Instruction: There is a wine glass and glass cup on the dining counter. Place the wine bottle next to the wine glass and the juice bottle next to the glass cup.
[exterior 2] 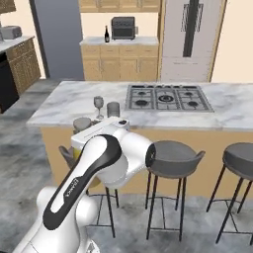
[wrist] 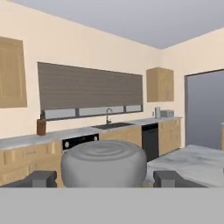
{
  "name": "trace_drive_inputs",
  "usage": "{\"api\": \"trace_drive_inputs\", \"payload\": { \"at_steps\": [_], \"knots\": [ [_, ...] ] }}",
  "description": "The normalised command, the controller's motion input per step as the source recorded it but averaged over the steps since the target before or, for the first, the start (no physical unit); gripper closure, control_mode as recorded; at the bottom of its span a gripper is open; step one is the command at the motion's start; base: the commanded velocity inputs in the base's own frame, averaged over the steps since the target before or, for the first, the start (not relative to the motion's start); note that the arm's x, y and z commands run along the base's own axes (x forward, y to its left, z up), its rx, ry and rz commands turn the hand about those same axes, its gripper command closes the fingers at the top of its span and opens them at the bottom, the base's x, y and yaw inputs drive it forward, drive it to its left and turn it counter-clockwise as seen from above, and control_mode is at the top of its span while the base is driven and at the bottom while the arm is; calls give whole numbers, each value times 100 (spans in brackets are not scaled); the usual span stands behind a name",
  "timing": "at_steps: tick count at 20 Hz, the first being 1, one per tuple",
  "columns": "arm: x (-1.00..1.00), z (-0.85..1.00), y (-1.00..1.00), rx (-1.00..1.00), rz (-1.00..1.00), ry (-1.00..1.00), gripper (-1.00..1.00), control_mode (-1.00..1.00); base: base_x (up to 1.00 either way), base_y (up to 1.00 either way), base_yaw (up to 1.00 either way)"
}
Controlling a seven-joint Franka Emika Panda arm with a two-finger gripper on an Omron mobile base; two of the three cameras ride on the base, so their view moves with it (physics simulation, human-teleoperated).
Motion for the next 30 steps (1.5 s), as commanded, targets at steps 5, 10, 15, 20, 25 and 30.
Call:
{"api": "trace_drive_inputs", "payload": {
  "at_steps": [5,10,15,20,25,30],
  "knots": [
    [0,0,0,0,0,0,100,100,36,-56,43],
    [0,0,0,0,0,0,100,100,48,-53,38],
    [0,0,0,0,0,0,100,100,52,-42,31],
    [0,0,0,0,0,0,100,100,57,-30,16],
    [0,0,0,0,0,0,100,100,25,-15,4],
    [0,0,0,0,0,0,100,100,-1,-1,0]
  ]
}}
